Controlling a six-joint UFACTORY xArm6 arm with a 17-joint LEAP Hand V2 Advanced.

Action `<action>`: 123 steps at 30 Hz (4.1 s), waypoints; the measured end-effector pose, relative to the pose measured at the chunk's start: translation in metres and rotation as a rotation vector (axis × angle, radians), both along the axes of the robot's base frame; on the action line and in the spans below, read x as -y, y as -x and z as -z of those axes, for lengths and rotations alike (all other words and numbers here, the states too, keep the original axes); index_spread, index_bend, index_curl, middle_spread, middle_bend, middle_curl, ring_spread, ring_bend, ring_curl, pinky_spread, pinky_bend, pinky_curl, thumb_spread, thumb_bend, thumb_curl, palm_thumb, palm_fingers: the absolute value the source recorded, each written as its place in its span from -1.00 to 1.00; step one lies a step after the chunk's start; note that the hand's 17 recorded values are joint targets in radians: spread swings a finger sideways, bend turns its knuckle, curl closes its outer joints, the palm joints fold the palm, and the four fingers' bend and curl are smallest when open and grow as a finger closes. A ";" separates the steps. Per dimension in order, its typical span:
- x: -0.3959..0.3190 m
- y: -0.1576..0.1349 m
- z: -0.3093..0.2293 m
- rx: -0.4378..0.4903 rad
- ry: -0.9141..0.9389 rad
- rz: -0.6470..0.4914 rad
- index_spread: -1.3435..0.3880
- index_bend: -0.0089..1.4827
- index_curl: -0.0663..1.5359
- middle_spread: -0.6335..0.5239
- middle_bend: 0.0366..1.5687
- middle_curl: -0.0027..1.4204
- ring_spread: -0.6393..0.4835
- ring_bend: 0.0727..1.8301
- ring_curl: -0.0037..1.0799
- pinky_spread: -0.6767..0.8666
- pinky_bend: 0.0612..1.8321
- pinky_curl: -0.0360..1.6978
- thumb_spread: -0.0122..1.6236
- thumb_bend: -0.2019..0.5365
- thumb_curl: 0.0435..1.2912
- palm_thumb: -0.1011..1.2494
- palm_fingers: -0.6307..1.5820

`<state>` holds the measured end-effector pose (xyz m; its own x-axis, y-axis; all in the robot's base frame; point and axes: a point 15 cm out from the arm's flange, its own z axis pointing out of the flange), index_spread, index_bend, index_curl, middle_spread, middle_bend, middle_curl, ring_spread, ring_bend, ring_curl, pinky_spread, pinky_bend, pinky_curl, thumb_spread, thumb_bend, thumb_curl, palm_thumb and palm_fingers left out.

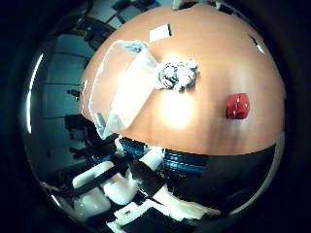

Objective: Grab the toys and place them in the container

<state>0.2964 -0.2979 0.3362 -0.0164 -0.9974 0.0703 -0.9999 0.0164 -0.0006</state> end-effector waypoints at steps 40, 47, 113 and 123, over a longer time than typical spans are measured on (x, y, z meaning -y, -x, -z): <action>0.136 0.010 0.079 -0.134 0.304 -0.023 0.01 -0.65 -0.46 0.23 -0.83 -0.64 0.51 -0.88 -0.61 0.40 -0.74 -0.60 0.15 -0.52 -0.54 0.25 -0.36; 0.125 0.018 0.101 -0.195 0.361 -0.062 0.02 -0.63 -0.45 0.22 -0.83 -0.64 0.51 -0.87 -0.63 0.40 -0.75 -0.59 0.15 -0.52 -0.54 0.26 -0.36; 0.096 -0.002 0.177 -0.207 0.356 -0.134 -0.02 -0.04 -0.32 0.06 -0.81 -0.63 0.48 -0.92 -0.76 0.40 -0.86 -0.61 0.15 -0.50 -0.51 0.43 -0.25; 0.102 -0.004 0.167 -0.183 0.375 -0.134 0.04 0.66 -0.09 -0.26 -0.63 -0.50 0.42 -0.91 -0.87 0.40 -0.87 -0.68 0.31 -0.48 -0.50 0.66 -0.18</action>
